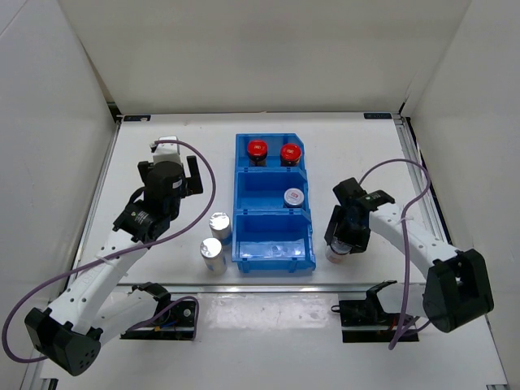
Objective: Organize the condiment bottles
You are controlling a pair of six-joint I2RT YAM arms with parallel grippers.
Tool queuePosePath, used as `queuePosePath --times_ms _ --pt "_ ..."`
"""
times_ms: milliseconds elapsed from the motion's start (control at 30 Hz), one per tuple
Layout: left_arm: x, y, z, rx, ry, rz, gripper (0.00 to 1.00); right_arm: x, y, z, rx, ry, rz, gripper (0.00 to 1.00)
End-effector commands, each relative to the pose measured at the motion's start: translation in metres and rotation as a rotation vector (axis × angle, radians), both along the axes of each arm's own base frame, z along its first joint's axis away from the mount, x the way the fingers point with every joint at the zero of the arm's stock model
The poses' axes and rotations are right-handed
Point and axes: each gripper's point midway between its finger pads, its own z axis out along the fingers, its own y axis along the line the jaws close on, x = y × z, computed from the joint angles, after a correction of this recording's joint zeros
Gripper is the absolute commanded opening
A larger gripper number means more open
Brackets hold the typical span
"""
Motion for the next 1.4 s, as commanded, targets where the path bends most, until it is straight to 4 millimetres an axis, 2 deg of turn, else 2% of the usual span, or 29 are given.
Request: queuePosePath --times_ms 0,67,100,167,200,233,333,367,400,433,467,567,600,667,700,733,767,800,833,867,1000,1033,1100,1133,1167,1233,1267,1333,1367 --pt "-0.001 0.0 0.006 -0.015 -0.02 0.002 1.0 0.006 0.008 -0.002 0.043 -0.01 -0.043 0.7" --pt "-0.001 0.0 0.006 -0.015 -0.02 0.002 1.0 0.003 0.006 0.006 0.046 -0.015 -0.043 0.6" --pt "-0.001 0.0 0.006 -0.015 -0.02 0.002 1.0 0.007 0.005 0.016 0.043 -0.042 -0.045 0.5" --pt "-0.001 0.0 0.006 -0.015 -0.02 0.002 1.0 0.006 -0.007 0.033 -0.001 -0.086 -0.07 0.4" --pt "-0.001 0.0 0.006 -0.015 -0.02 0.002 1.0 0.013 -0.008 0.048 -0.001 -0.136 -0.076 0.32" --pt "-0.001 0.0 0.006 -0.015 -0.02 0.002 1.0 0.012 -0.013 0.061 -0.006 -0.173 -0.083 0.28" --pt "-0.001 0.0 0.006 -0.015 -0.02 0.002 1.0 0.026 -0.015 0.095 0.004 -0.295 -0.065 0.14" --pt "-0.001 0.0 0.006 -0.015 -0.02 0.002 1.0 0.035 -0.012 0.118 0.033 -0.362 -0.058 0.1" --pt "-0.001 0.0 0.006 -0.015 -0.02 0.002 1.0 0.042 -0.006 0.133 0.069 -0.414 -0.038 0.06" --pt "-0.001 0.0 0.006 -0.015 -0.02 0.002 1.0 0.045 0.008 0.145 0.124 -0.443 0.042 0.02" --pt "-0.001 0.0 0.006 -0.015 -0.02 0.002 1.0 0.06 0.026 0.17 0.193 -0.53 0.091 0.0" --pt "-0.001 0.0 0.006 -0.015 -0.02 0.002 1.0 0.079 0.067 0.188 0.242 -0.575 0.244 0.0" --pt "-0.001 0.0 0.006 -0.015 -0.02 0.002 1.0 0.092 0.083 0.195 0.238 -0.584 0.281 0.0" --pt "-0.001 0.0 0.006 -0.015 -0.02 0.002 1.0 0.095 0.115 0.199 0.227 -0.592 0.38 0.0" --pt "-0.001 0.0 0.006 -0.015 -0.02 0.002 1.0 0.105 0.13 0.185 0.188 -0.556 0.429 0.0" --pt "-0.001 0.0 0.006 -0.015 -0.02 0.002 1.0 0.108 0.15 0.199 0.186 -0.594 0.474 0.0" --pt "-0.001 0.0 0.006 -0.015 -0.02 0.002 1.0 0.111 0.161 0.197 0.173 -0.591 0.504 0.0" --pt "-0.001 0.0 0.006 -0.015 -0.02 0.002 1.0 0.119 0.176 0.178 0.142 -0.55 0.55 0.0" --pt "0.0 -0.003 0.003 -0.014 -0.01 -0.006 1.0 0.127 0.188 0.185 0.142 -0.577 0.563 0.02" --pt "0.0 -0.003 0.003 -0.014 -0.01 -0.006 1.0 0.132 0.2 0.164 0.121 -0.532 0.58 0.02" --pt "0.0 -0.004 0.003 -0.017 -0.008 -0.014 1.0 0.155 0.22 0.133 0.086 -0.499 0.591 0.02" --pt "0.0 -0.004 0.003 -0.017 -0.008 -0.014 1.0 0.159 0.226 0.113 0.095 -0.453 0.61 0.02" --pt "0.001 -0.004 0.0 -0.004 0.001 -0.018 1.0 0.162 0.24 0.106 0.131 -0.436 0.628 0.05" --pt "0.001 -0.004 0.0 -0.004 0.001 -0.018 1.0 0.164 0.245 0.088 0.125 -0.399 0.649 0.08" --pt "0.001 -0.006 0.0 -0.008 0.003 -0.026 1.0 0.165 0.249 0.083 0.129 -0.387 0.653 0.09" --pt "0.002 -0.009 -0.003 -0.008 0.013 -0.037 1.0 0.169 0.254 0.066 0.119 -0.357 0.668 0.16" --pt "0.002 -0.009 -0.003 -0.008 0.014 -0.037 1.0 0.169 0.254 0.06 0.114 -0.345 0.669 0.24" --pt "0.003 -0.013 -0.007 -0.011 0.026 -0.056 1.0 0.171 0.256 0.049 0.105 -0.327 0.67 0.32" --pt "0.003 -0.013 -0.007 -0.011 0.026 -0.056 1.0 0.171 0.256 0.049 0.105 -0.327 0.67 0.41"
